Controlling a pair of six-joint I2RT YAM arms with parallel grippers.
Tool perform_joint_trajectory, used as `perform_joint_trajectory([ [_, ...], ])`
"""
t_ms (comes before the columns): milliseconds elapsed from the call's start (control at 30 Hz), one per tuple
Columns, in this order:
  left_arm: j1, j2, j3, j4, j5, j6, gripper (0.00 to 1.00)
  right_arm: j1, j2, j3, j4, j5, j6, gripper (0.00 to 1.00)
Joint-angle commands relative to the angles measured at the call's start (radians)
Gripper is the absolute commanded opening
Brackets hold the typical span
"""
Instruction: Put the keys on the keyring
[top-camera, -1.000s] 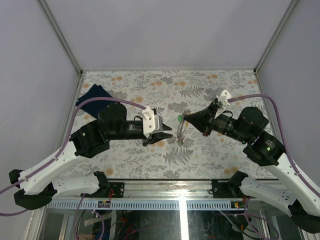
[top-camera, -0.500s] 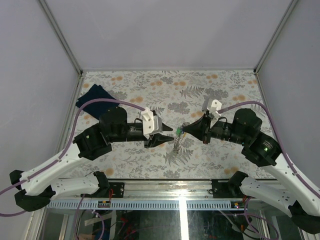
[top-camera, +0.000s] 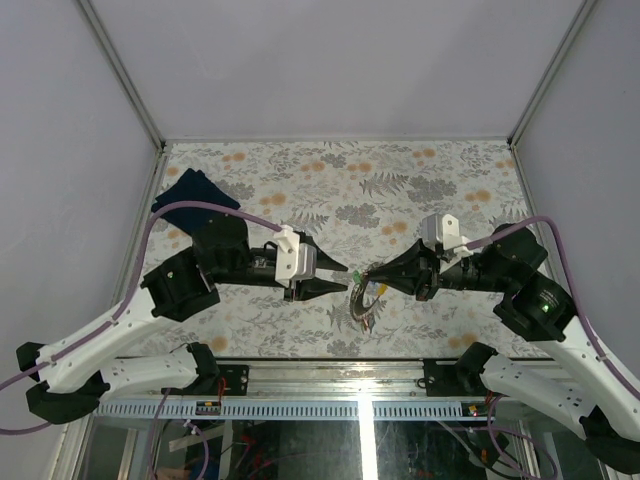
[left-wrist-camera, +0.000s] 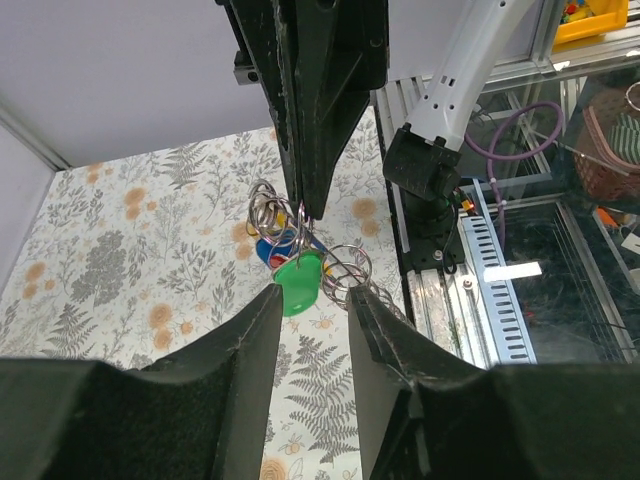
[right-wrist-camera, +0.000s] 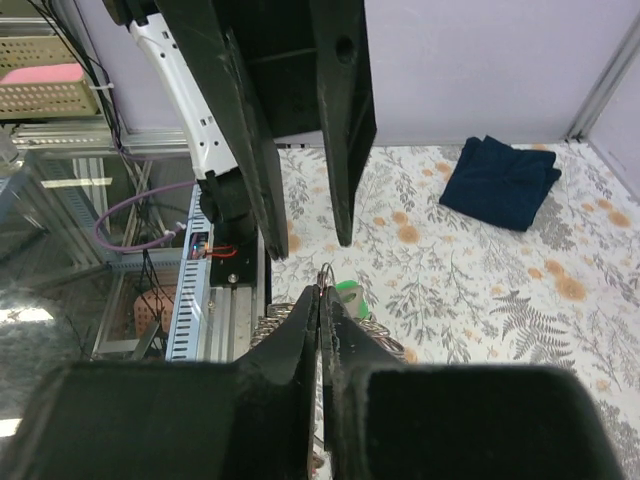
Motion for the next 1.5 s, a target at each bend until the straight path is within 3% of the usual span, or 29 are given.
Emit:
perform_joint_trajectory([
  [0, 0.005, 0.021, 0.042, 0.070, 0.034, 0.008, 0.34, 0.000, -0.007, 0.053, 0.127, -0.058, 0.022, 0.00],
  [733, 0.004, 0.056, 0.055, 0.114, 0.063, -0.007, 0.24, 0.000, -0.002, 0.039, 0.143, -0.080, 0.032, 0.00],
  [1100, 0.004, 0.053, 0.059, 0.120, 0.059, -0.011, 0.00, 0.001, -0.004, 0.034, 0.135, -0.073, 0.032, 0.00],
  [1467, 0.004, 0.048, 0.054, 0.117, 0.051, -0.013, 0.00, 0.000, -0.039, 0.022, 0.179, -0.012, 0.056, 0.00],
])
